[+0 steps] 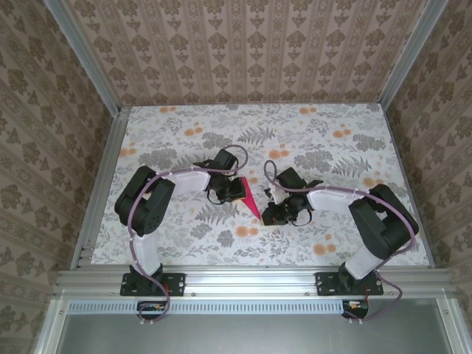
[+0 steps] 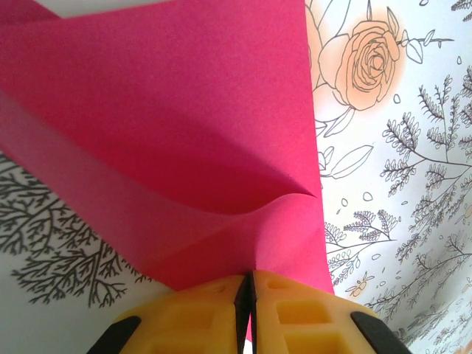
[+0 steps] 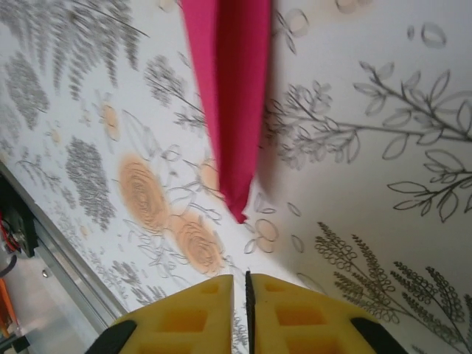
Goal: Fold a paper plane with a square sheet of paper (pick it up from the middle)
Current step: Fold the wing for the fifth time at the center of the table.
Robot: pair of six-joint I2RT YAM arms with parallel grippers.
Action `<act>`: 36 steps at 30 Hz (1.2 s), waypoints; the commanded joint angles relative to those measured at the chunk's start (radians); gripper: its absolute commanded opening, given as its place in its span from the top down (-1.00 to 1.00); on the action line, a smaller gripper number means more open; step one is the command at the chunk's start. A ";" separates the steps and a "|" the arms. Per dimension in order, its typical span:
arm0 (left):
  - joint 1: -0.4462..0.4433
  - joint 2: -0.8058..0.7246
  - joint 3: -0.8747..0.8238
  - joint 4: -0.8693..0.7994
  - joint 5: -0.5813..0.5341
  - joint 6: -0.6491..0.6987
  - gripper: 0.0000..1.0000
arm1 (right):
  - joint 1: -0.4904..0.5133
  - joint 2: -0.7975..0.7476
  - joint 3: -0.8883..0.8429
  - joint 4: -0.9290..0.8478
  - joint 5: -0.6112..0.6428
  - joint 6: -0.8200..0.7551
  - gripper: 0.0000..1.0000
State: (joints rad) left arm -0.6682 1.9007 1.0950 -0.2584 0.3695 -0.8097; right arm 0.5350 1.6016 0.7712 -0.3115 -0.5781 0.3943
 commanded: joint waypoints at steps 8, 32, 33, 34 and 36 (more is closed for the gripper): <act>-0.008 0.093 -0.041 -0.126 -0.126 0.029 0.72 | 0.017 0.057 0.154 -0.009 0.078 -0.021 0.43; -0.013 0.099 -0.039 -0.125 -0.127 0.026 0.72 | 0.029 0.179 0.183 -0.027 0.057 -0.029 0.48; -0.013 0.100 -0.038 -0.127 -0.127 0.026 0.72 | 0.029 0.171 0.180 -0.028 0.067 -0.026 0.48; -0.013 0.099 -0.038 -0.127 -0.127 0.026 0.72 | 0.029 0.160 0.180 -0.029 0.075 -0.023 0.48; -0.012 0.098 -0.039 -0.127 -0.128 0.026 0.72 | 0.028 0.133 0.174 -0.023 0.089 -0.019 0.48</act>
State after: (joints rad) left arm -0.6739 1.9026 1.1019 -0.2680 0.3622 -0.8070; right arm 0.5575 1.7832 0.9527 -0.2996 -0.5316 0.3695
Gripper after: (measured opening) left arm 0.138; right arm 0.259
